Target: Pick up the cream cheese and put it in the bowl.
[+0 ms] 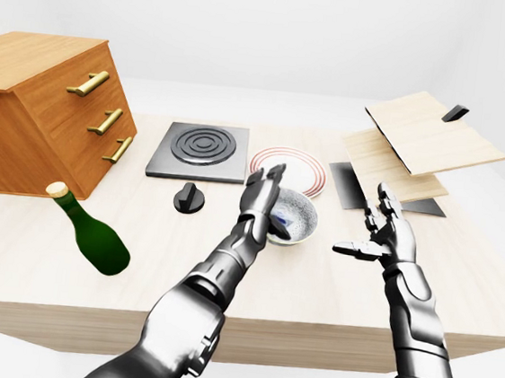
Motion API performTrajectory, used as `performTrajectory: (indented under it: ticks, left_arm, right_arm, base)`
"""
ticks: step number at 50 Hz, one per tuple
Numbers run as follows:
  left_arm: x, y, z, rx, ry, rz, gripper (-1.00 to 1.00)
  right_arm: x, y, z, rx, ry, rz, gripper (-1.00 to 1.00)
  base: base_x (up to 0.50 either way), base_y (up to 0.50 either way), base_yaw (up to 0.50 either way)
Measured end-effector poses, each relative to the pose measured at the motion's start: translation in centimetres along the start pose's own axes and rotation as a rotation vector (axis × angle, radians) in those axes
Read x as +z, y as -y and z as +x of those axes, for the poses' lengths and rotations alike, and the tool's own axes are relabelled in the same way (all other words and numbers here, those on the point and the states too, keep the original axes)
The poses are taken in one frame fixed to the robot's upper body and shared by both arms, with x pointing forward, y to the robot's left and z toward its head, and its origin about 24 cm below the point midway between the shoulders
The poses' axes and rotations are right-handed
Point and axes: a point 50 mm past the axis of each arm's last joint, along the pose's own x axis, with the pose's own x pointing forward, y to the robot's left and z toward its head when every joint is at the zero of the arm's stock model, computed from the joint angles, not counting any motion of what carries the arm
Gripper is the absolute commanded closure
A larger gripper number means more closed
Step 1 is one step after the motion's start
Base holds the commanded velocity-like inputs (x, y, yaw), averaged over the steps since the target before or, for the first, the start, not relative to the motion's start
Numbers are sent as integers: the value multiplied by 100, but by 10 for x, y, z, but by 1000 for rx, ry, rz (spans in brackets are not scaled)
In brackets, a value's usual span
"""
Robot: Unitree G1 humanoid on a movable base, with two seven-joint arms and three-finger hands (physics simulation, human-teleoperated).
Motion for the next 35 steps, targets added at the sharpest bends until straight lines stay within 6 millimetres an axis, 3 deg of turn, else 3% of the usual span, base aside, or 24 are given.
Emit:
performTrajectory:
  ticks: [6,13,18,23,28,35]
  left_arm:
    - [23,-20,10,30,60,-105,-100]
    - [78,-87,19,121,192,-289,-100]
    - [120,-145,4,204,435,-413,-100]
    - [142,-194,-22,280,644,-506,-100]
    - [138,-219,-47,324,763,-566,-100]
    - [88,-202,-66,295,715,-655,-100]
  right_arm:
    - [-1,0,0,0,-1,-1,-100]
    - [-1,-1,0,2,-1,-3,-100]
    - [0,-2,0,3,0,-7,-100]
    - [3,-4,-1,5,3,-14,-100]
    - [5,-6,-3,8,6,-20,-100]
    - [8,-13,-10,17,27,-7,-100]
  base:
    - [0,0,0]
    - [0,0,0]
    - [0,0,0]
    - [0,0,0]
    - [0,0,0]
    - [0,0,0]
